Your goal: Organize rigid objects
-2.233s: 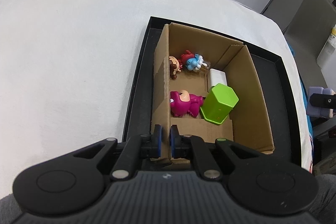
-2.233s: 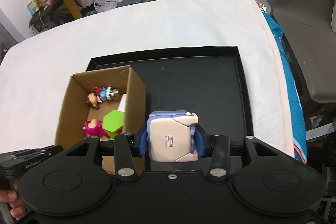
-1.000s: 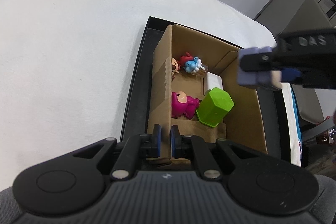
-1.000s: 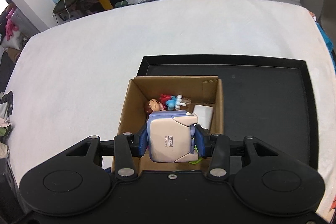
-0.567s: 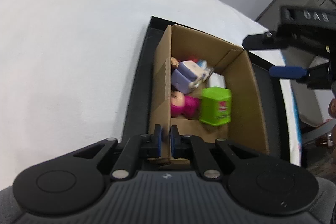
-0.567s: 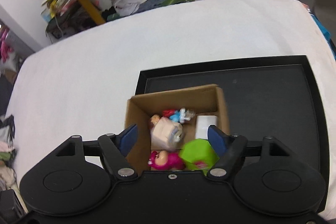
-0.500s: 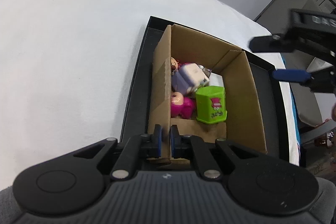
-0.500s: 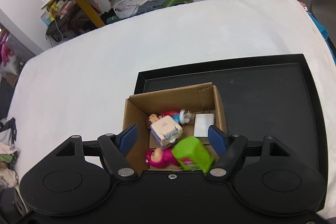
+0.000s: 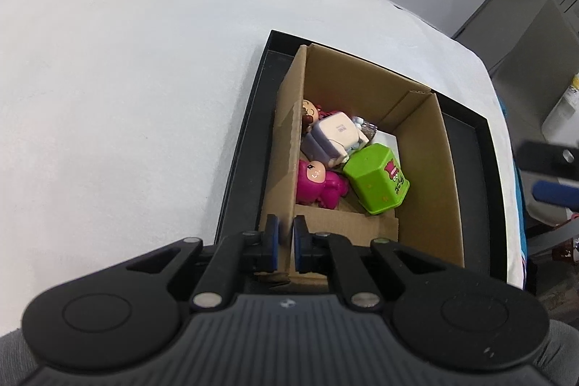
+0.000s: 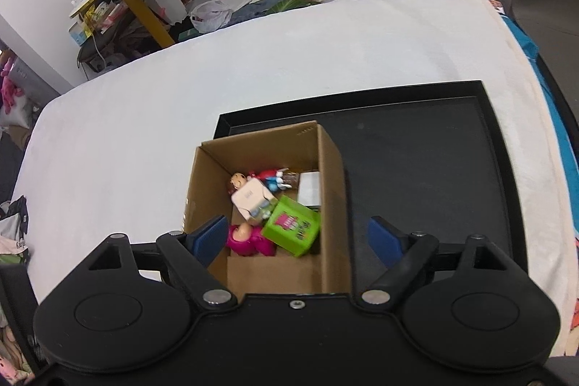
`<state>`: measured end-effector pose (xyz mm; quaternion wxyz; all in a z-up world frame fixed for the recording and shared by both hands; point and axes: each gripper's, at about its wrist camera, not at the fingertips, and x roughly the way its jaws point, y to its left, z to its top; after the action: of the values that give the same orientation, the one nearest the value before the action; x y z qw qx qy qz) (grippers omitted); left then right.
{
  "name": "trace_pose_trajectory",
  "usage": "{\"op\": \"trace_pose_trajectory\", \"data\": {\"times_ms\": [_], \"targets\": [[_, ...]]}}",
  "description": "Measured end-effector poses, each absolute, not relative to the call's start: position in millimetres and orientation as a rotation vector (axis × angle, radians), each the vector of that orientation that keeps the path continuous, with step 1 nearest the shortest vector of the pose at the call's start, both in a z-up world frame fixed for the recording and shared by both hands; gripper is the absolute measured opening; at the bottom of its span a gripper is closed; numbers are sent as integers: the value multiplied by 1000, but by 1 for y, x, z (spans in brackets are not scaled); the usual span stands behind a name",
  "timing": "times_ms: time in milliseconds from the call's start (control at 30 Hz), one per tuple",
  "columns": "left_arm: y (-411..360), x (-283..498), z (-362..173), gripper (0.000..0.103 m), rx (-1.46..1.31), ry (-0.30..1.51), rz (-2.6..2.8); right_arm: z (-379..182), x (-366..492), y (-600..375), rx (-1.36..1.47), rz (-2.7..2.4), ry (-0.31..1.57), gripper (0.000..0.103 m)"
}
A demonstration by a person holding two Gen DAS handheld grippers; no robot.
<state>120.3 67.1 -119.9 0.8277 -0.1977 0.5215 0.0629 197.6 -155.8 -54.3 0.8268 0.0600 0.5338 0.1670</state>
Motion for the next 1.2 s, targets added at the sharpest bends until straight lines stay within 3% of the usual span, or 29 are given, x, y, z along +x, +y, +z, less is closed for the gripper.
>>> {"op": "trace_pose_trajectory", "data": {"times_ms": [900, 1000, 1167, 1200], "targets": [[58, 102, -76, 11, -334, 1082, 205, -37, 154, -237, 256, 317, 1064, 84], [55, 95, -66, 11, -341, 1077, 196, -31, 148, -240, 264, 322, 1043, 90], [48, 81, -46, 21, -334, 1059, 167, -22, 133, -245, 267, 343, 998, 100], [46, 78, -42, 31, -327, 1054, 162, -20, 131, -246, 266, 340, 992, 103]]}}
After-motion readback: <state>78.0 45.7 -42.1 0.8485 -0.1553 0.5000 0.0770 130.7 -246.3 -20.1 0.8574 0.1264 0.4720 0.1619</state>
